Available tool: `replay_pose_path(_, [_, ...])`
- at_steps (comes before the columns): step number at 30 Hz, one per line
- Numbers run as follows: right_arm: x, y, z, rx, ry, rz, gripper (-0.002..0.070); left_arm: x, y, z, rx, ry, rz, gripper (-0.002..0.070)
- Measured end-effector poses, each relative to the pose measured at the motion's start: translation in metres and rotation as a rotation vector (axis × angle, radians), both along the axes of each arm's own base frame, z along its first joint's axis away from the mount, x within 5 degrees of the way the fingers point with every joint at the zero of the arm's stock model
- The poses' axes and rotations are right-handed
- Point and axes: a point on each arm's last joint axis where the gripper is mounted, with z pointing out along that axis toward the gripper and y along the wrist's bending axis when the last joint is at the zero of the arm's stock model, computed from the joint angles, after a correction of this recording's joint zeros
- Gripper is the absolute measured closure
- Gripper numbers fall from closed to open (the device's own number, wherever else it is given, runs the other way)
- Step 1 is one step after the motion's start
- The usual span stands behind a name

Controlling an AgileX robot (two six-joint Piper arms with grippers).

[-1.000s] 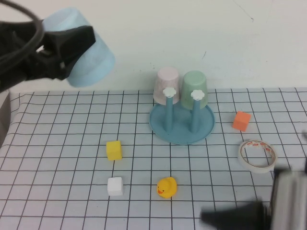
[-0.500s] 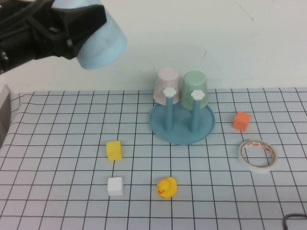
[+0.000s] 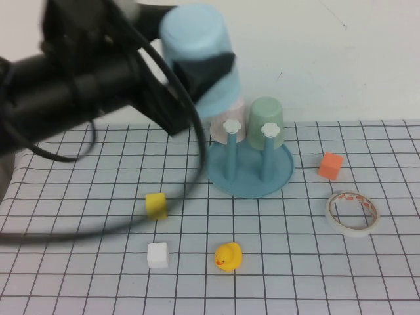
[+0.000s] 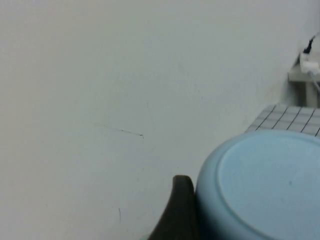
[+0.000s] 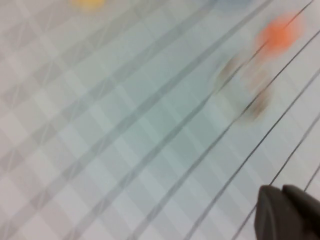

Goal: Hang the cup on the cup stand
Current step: Place the cup on the cup holder

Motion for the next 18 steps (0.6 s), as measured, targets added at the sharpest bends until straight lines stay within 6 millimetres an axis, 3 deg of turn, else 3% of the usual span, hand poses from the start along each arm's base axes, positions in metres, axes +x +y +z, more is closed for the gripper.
replay_pose_path(5, [-0.016, -0.028, 0.025, 0.223, -0.202, -0.066, 0.0678, 0.015, -0.014, -0.022, 0.133, -0.058, -0.014, 0.0097])
replay_pose_path(10, [-0.031, -0.051, 0.032, 0.314, -0.250, -0.112, 0.0678, 0.041, -0.023, -0.049, 0.198, -0.008, -0.003, 0.0097])
replay_pose_path(18, [-0.036, -0.061, 0.033, 0.329, -0.269, -0.134, 0.0678, 0.086, -0.042, -0.083, 0.260, 0.046, 0.004, 0.0097])
